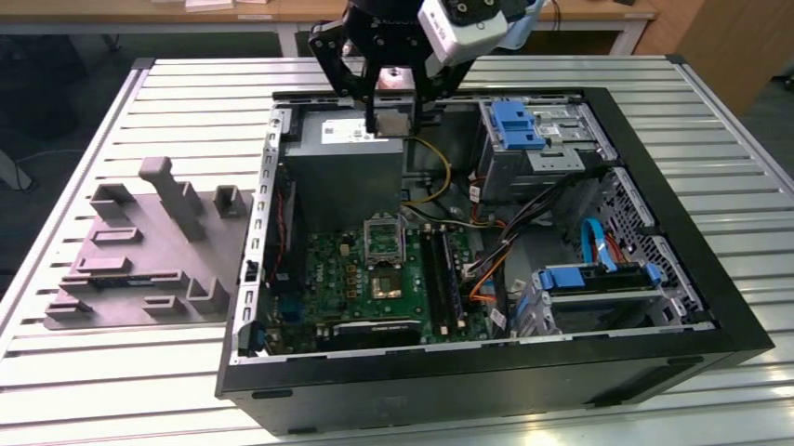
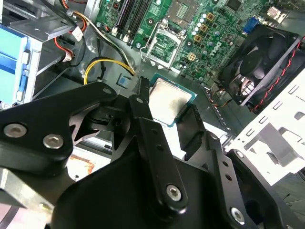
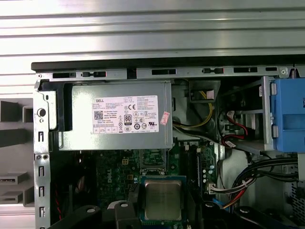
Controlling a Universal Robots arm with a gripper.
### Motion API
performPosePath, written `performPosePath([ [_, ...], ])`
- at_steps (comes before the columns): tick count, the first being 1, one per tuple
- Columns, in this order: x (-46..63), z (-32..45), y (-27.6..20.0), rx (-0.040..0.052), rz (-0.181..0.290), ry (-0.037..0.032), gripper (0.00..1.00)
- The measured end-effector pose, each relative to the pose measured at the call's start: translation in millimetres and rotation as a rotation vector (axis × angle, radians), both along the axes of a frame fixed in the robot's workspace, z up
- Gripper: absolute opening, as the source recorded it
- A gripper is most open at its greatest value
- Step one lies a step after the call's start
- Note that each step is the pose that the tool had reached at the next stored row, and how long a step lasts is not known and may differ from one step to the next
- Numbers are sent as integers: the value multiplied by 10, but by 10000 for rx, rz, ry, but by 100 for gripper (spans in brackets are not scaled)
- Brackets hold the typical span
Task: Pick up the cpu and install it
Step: 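Place the cpu into insertion slot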
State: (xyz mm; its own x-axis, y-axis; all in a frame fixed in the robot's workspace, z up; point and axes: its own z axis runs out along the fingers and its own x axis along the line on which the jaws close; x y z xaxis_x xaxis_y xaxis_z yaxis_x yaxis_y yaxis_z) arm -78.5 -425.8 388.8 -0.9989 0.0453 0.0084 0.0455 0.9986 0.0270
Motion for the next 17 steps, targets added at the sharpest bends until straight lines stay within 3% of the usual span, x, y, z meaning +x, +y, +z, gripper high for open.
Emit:
performPosePath([
  [5,1,-3,-12,0,1,0,47],
  [9,-1,-22,-69,-1,20,0,47],
  [17,-3,-163,-127,-1,41,16,47],
])
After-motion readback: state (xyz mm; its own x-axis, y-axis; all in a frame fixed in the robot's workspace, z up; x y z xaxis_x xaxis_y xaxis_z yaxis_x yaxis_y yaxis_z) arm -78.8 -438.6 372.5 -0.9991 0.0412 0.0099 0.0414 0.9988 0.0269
